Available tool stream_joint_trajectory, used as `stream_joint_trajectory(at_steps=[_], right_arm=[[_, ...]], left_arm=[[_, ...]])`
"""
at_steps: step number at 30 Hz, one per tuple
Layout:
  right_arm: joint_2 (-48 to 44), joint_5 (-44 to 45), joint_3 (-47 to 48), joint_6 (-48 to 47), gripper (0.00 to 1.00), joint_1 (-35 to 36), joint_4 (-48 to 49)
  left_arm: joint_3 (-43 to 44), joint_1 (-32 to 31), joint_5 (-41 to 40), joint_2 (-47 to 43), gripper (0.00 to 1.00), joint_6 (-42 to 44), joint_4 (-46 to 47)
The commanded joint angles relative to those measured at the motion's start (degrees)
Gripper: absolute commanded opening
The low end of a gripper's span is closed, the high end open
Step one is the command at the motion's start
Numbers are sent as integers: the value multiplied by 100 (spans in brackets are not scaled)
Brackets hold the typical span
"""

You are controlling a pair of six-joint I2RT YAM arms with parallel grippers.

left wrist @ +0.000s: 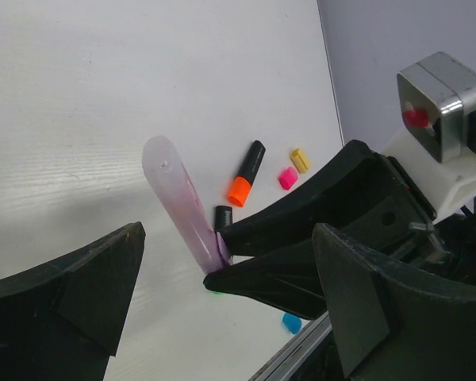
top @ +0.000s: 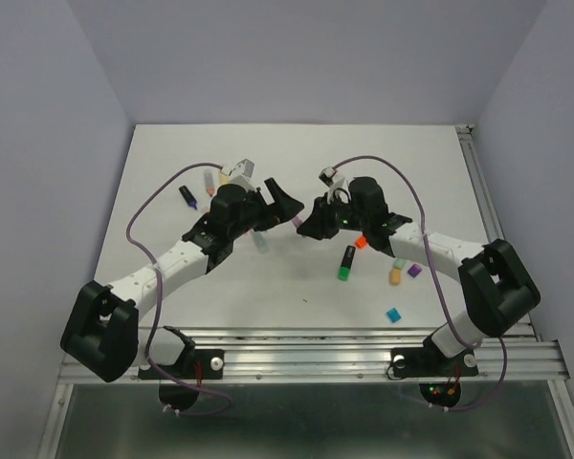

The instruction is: Open the pen caps

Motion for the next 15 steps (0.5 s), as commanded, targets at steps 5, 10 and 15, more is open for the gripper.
stream_joint_trajectory(at_steps=[5, 10, 15], right_arm=[[-483, -267, -49, 366, 13, 146, 599], [-519, -417, -4, 366, 15, 234, 537], [-326, -356, 65, 348, 16, 269, 528]], left_arm=[[132, -53, -53, 158, 93, 4, 239], [202, -80, 78, 237, 61, -23, 239], [176, -132, 281, 211, 0, -154, 221]])
